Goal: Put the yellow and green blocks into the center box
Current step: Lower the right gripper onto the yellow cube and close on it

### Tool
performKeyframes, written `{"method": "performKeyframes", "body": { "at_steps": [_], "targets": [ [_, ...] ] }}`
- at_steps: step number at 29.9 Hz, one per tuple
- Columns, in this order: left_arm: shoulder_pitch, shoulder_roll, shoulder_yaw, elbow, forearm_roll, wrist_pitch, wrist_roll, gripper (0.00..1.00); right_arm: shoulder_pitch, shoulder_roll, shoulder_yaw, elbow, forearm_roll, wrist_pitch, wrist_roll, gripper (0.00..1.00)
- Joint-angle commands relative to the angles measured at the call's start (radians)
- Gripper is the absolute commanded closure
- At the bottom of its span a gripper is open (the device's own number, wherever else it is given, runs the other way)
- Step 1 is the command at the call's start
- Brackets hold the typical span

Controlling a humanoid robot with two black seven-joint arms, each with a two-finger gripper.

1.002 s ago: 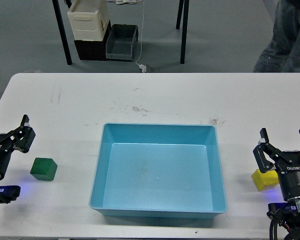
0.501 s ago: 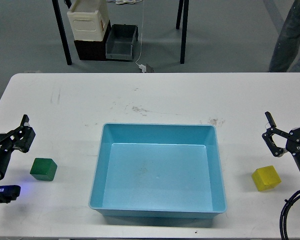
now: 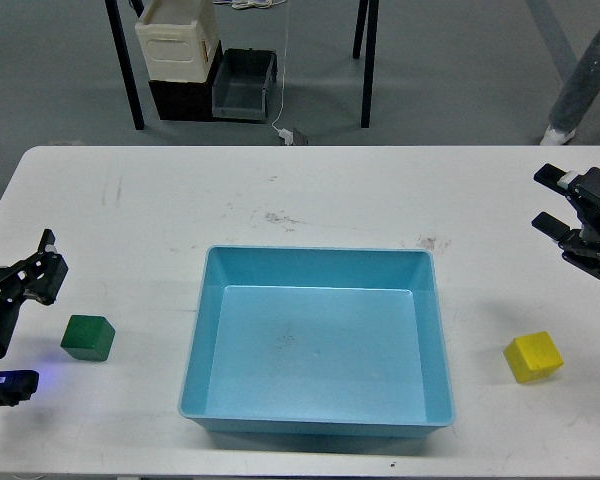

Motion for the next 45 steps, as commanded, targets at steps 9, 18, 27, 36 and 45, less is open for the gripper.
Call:
{"method": "performKeyframes", "body": {
  "at_steps": [9, 18, 27, 36, 45],
  "targets": [
    [-0.005, -0.025, 0.005, 0.019, 0.000, 0.000, 0.000, 0.00, 0.110, -0.365, -0.338, 0.010, -0.093, 0.001, -0.006, 0.01],
    [-0.005, -0.025, 0.005, 0.037, 0.000, 0.000, 0.000, 0.00, 0.245, -0.325, -0.483, 0.011, -0.377, 0.001, -0.089, 0.01],
    [-0.006, -0.037, 0.005, 0.051, 0.000, 0.000, 0.000, 0.00, 0.415, -0.238, -0.671, 0.034, -0.386, 0.001, -0.253, 0.01],
    [-0.005, -0.039, 0.005, 0.053, 0.000, 0.000, 0.000, 0.00, 0.466, -0.210, -0.748, 0.090, -0.383, 0.001, -0.301, 0.01],
    [-0.002, -0.040, 0.005, 0.053, 0.000, 0.000, 0.000, 0.00, 0.469, -0.227, -0.763, 0.090, -0.389, 0.001, -0.302, 0.01]
  ]
}}
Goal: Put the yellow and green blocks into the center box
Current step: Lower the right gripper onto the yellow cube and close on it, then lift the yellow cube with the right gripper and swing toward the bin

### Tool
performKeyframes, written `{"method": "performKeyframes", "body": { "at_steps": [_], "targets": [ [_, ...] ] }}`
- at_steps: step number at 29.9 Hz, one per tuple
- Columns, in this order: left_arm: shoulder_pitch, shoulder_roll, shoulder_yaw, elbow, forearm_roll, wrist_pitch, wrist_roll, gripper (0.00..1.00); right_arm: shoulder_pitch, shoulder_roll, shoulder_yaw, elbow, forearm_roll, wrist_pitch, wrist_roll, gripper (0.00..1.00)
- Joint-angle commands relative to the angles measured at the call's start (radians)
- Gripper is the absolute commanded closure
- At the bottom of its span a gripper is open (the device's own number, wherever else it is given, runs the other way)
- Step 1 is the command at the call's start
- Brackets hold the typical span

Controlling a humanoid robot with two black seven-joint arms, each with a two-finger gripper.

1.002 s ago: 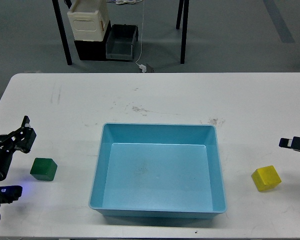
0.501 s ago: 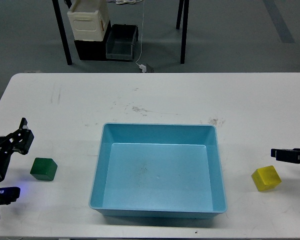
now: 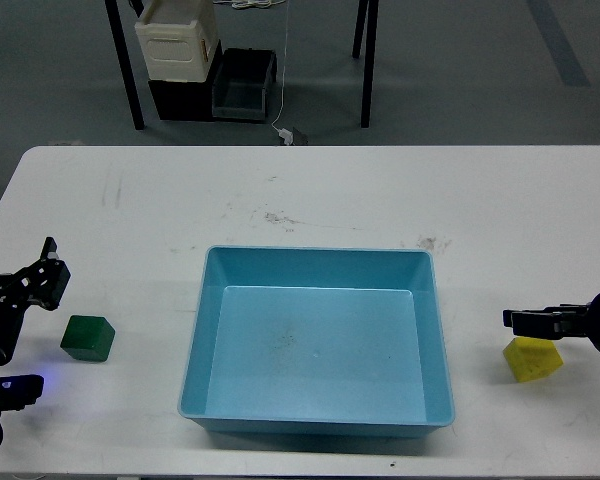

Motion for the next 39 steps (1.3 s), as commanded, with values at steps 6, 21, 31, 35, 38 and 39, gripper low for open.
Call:
{"method": "performKeyframes", "body": {
  "at_steps": [6, 21, 31, 35, 38, 39],
  "targets": [
    [0.001, -0.002, 0.000, 0.000, 0.000, 0.000, 0.000, 0.00, -0.001, 0.002, -0.069, -0.001, -0.077, 0.000, 0.002, 0.02],
    [0.003, -0.002, 0.000, 0.014, -0.001, 0.000, 0.000, 0.00, -0.012, 0.014, -0.103, -0.006, -0.114, 0.000, 0.000, 0.02],
    [0.003, -0.002, 0.000, 0.024, -0.001, 0.000, 0.000, 0.00, -0.015, 0.032, -0.110, -0.009, -0.114, 0.000, 0.000, 0.16],
    [0.003, -0.002, 0.000, 0.028, -0.001, 0.000, 0.000, 0.00, -0.020, 0.032, -0.120, -0.009, -0.115, 0.000, 0.000, 0.26],
    [0.004, -0.002, 0.000, 0.028, -0.001, 0.000, 0.000, 0.00, -0.018, 0.034, -0.138, -0.009, -0.114, 0.000, 0.003, 0.37],
    [0.006, -0.003, 0.000, 0.028, -0.001, 0.000, 0.000, 0.00, -0.018, 0.034, -0.140, -0.009, -0.114, 0.000, 0.005, 0.42]
  ]
}}
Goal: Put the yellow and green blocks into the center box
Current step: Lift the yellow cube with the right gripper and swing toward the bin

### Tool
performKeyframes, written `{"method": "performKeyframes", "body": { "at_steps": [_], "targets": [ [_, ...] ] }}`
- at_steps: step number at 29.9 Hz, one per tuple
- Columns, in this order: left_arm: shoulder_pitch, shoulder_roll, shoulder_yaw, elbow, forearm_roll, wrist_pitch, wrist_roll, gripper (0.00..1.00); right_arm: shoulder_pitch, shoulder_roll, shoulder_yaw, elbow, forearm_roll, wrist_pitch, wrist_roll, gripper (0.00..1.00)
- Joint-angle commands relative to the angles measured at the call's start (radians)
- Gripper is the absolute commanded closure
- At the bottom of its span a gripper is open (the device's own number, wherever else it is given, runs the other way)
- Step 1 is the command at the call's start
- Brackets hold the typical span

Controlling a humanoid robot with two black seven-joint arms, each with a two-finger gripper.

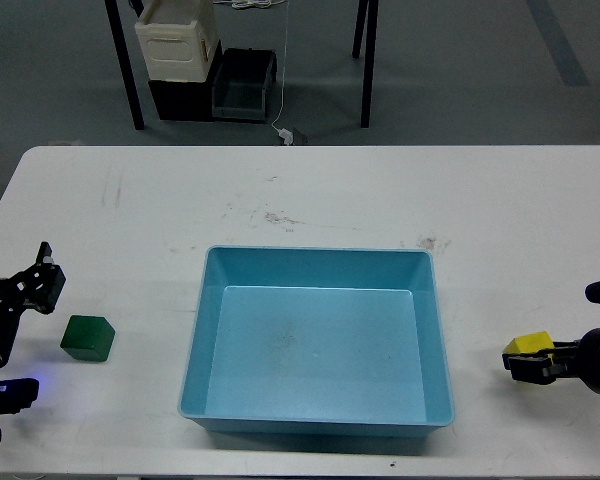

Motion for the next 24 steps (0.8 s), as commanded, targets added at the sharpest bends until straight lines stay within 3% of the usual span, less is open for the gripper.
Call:
{"method": "performKeyframes", "body": {
  "at_steps": [1, 6, 8, 11, 24],
  "targets": [
    [0.004, 0.000, 0.000, 0.000, 0.000, 0.000, 0.000, 0.00, 0.001, -0.001, -0.010, 0.000, 0.001, 0.000, 0.006, 0.44],
    [0.005, 0.000, 0.000, 0.002, 0.000, 0.000, 0.000, 0.00, 0.000, 0.001, -0.012, -0.001, 0.001, 0.000, 0.006, 0.64],
    [0.005, 0.000, 0.000, 0.002, 0.000, 0.000, 0.000, 0.00, 0.001, -0.002, -0.006, -0.001, 0.003, 0.000, 0.001, 0.87],
    [0.005, 0.000, 0.000, 0.002, 0.000, 0.000, 0.000, 0.00, 0.003, -0.002, 0.034, -0.032, 0.004, 0.000, -0.001, 1.00],
    [0.007, 0.000, 0.000, 0.000, 0.000, 0.000, 0.000, 0.00, 0.018, 0.016, 0.525, -0.231, 0.010, -0.013, 0.022, 1.00]
  ]
}}
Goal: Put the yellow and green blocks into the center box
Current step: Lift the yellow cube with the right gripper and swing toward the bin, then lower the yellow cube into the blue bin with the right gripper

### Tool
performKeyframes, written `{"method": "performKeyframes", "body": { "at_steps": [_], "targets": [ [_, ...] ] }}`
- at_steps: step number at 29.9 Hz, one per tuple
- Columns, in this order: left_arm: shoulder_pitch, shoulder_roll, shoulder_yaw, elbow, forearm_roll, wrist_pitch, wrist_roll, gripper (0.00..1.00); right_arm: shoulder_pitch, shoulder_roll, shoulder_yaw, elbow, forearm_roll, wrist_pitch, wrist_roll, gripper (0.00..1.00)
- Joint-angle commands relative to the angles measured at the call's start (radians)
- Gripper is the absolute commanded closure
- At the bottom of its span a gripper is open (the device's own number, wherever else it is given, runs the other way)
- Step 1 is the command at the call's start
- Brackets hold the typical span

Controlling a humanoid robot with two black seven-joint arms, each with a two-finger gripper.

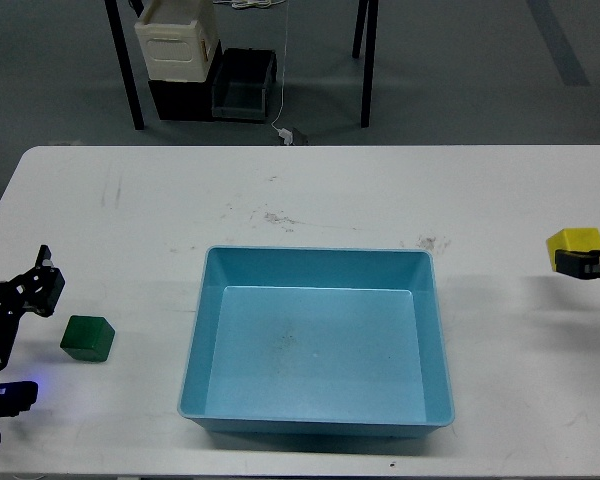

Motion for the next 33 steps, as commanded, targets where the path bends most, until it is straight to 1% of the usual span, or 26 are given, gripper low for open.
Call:
{"method": "performKeyframes", "body": {
  "at_steps": [1, 2, 3, 4, 5, 7, 8, 10, 14, 16, 17, 20, 23, 29, 33],
  "targets": [
    [0.000, -0.001, 0.000, -0.002, 0.000, 0.000, 0.000, 0.00, 0.015, 0.017, 0.131, -0.052, 0.000, -0.008, 0.013, 1.00],
    [-0.001, -0.001, 0.000, 0.000, 0.002, 0.000, 0.000, 0.00, 0.029, 0.021, 0.143, -0.057, -0.001, -0.008, 0.022, 1.00],
    [-0.001, 0.001, 0.000, -0.002, 0.002, 0.000, 0.000, 0.00, 0.048, 0.018, 0.147, -0.057, -0.003, -0.008, 0.043, 1.00],
    [-0.001, -0.001, 0.000, -0.002, 0.000, 0.000, 0.000, 0.00, 0.065, 0.013, 0.147, -0.057, -0.003, -0.008, 0.077, 1.00],
    [-0.001, 0.001, 0.002, 0.000, 0.000, 0.000, 0.000, 0.00, 0.085, 0.011, 0.144, -0.055, -0.008, -0.008, 0.130, 1.00],
    [-0.001, 0.001, 0.000, -0.002, 0.002, 0.000, 0.000, 0.00, 0.118, 0.008, 0.144, -0.057, -0.023, -0.008, 0.215, 1.00],
    [-0.001, 0.001, 0.000, 0.000, 0.002, 0.000, 0.000, 0.00, 0.134, 0.007, 0.144, -0.057, -0.037, -0.008, 0.247, 1.00],
    [-0.001, 0.001, 0.000, -0.002, 0.002, 0.000, 0.000, 0.00, 0.176, 0.001, 0.140, -0.052, -0.072, -0.006, 0.345, 1.00],
    [-0.001, 0.001, 0.000, 0.000, 0.002, 0.000, 0.000, 0.00, 0.251, -0.012, 0.108, -0.017, -0.213, -0.006, 0.603, 0.99],
    [-0.001, 0.001, 0.000, 0.000, 0.002, 0.000, 0.000, 0.00, 0.295, -0.012, 0.085, 0.024, -0.280, -0.005, 0.701, 0.99],
    [-0.001, 0.001, 0.000, 0.000, 0.002, 0.000, 0.000, 0.00, 0.311, -0.012, 0.067, 0.049, -0.311, -0.005, 0.730, 0.99],
    [-0.001, 0.001, 0.000, -0.002, 0.002, 0.000, 0.000, 0.00, 0.378, -0.006, -0.022, 0.135, -0.414, -0.003, 0.730, 0.99],
    [-0.003, 0.001, 0.000, -0.002, 0.000, 0.000, 0.000, 0.00, 0.458, 0.005, -0.164, 0.201, -0.521, 0.000, 0.730, 0.99],
    [-0.003, 0.003, -0.005, -0.002, 0.000, 0.000, 0.000, 0.00, 0.634, 0.100, -0.497, 0.201, -0.650, 0.002, 0.730, 0.99],
    [-0.003, 0.003, -0.008, 0.000, 0.000, 0.000, 0.000, 0.00, 0.665, 0.168, -0.629, 0.190, -0.660, 0.003, 0.730, 0.99]
  ]
}}
